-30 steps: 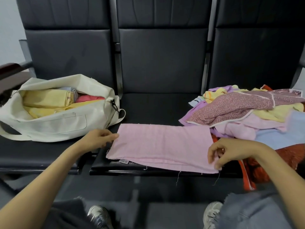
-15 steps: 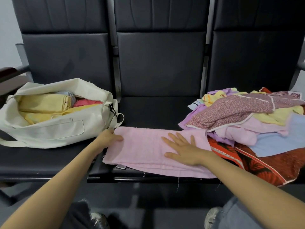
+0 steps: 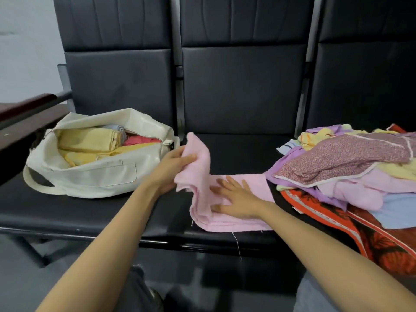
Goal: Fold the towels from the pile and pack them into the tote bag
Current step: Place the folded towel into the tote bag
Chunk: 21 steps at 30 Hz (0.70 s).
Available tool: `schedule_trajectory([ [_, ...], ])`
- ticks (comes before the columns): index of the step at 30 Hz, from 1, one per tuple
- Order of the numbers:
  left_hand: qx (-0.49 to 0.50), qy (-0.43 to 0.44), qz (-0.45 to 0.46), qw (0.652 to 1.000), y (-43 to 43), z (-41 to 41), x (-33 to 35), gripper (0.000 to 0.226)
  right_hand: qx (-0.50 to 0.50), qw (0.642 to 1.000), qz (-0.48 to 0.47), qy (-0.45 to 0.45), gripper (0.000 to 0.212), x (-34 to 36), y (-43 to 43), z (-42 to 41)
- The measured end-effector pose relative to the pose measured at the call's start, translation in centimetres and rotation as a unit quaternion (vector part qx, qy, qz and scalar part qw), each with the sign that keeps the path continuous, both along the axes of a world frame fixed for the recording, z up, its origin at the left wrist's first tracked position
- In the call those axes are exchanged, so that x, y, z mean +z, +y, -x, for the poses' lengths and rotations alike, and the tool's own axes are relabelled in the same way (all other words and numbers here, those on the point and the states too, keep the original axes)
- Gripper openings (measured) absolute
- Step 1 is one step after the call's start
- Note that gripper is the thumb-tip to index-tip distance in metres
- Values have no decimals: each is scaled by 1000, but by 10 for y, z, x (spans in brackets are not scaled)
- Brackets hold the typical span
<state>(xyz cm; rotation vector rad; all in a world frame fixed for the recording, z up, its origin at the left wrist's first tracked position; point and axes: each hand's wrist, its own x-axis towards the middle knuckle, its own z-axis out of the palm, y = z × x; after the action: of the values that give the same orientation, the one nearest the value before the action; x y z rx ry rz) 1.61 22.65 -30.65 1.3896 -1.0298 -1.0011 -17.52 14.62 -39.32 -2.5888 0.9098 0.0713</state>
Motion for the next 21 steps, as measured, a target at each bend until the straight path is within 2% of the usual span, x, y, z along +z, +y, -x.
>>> schedule_trajectory([
  [2, -32, -8, -11, 999, -10, 16, -3, 12, -46, 992, -24, -118, 42, 8, -7, 3],
  [4, -49, -13, -33, 998, -21, 32, -11, 12, -178, 956, -75, -221, 32, 19, -16, 13],
  [7, -68, -31, -83, 994, -38, 55, -22, 21, -365, 838, -268, -305, 26, 31, -30, 38],
  [8, -73, -36, -98, 992, -43, 62, -26, 23, -387, 808, -321, -307, 31, 34, -30, 46],
  [9, -81, -39, -109, 990, -46, 71, -29, 24, -391, 800, -347, -295, 36, 36, -31, 52],
  [13, -138, -38, -148, 979, -50, 102, -41, 28, -398, 797, -357, -280, 43, 31, -31, 61],
  [16, -171, -6, -188, 967, -47, 113, -46, 43, -417, 805, -313, -283, 50, 26, -37, 60],
  [18, -159, 10, -198, 967, -46, 111, -49, 46, -419, 825, -278, -260, 52, 23, -40, 62],
  [21, -126, 19, -198, 972, -44, 102, -47, 39, -369, 875, -241, -200, 36, 25, -34, 62],
])
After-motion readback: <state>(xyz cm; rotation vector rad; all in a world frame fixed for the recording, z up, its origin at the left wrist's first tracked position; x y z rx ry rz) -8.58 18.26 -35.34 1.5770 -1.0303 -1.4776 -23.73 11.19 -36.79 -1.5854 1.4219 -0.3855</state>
